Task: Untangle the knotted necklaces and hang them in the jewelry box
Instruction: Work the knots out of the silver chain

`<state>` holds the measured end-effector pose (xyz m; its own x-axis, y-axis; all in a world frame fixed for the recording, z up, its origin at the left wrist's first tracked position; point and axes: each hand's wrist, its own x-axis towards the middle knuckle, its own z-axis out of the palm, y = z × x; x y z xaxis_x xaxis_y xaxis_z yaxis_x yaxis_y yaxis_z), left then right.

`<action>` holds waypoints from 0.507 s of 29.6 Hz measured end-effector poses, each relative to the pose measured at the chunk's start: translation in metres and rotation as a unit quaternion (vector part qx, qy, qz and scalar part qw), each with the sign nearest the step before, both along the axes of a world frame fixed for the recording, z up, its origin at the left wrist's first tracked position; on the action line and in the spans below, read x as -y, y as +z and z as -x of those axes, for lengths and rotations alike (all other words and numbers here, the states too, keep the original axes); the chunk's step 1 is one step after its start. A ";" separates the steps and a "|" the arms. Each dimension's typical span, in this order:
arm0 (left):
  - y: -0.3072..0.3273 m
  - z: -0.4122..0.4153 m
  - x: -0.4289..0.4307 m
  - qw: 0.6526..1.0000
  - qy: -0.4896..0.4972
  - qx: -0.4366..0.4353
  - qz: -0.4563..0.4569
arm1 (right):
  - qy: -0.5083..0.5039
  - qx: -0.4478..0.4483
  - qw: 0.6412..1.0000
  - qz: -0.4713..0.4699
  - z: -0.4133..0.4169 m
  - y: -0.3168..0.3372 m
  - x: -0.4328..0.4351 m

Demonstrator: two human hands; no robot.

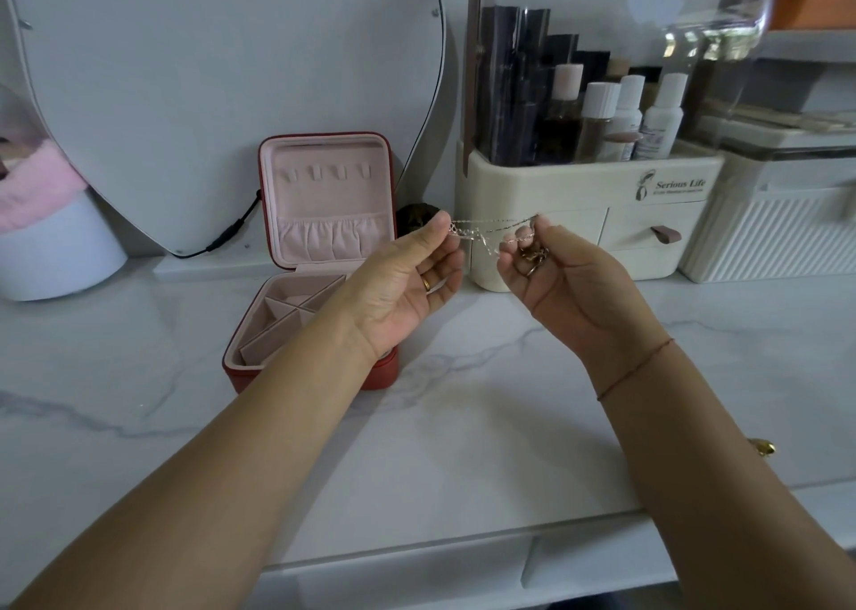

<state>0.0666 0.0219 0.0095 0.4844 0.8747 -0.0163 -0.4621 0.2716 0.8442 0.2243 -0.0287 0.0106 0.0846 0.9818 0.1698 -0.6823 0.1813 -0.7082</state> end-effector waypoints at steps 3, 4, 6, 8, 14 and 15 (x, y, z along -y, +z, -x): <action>0.001 0.000 0.001 0.999 -0.002 0.035 -0.002 | 0.010 -0.016 1.000 0.003 0.000 0.000 0.000; 0.002 0.000 0.001 0.999 -0.002 0.045 0.000 | 0.011 -0.013 1.000 0.003 -0.001 -0.001 0.000; 0.003 -0.001 0.002 0.998 -0.001 0.057 0.007 | 0.003 0.011 1.000 0.006 -0.001 -0.002 -0.001; 0.002 -0.001 0.002 0.999 0.003 0.053 0.010 | -0.023 0.030 0.999 0.019 0.000 -0.004 -0.003; -0.001 -0.001 0.000 0.998 0.019 -0.061 -0.003 | -0.066 0.034 0.997 0.013 -0.002 -0.006 -0.005; -0.002 -0.002 0.000 0.995 0.018 -0.094 -0.015 | -0.071 0.029 0.997 0.011 -0.003 -0.005 -0.004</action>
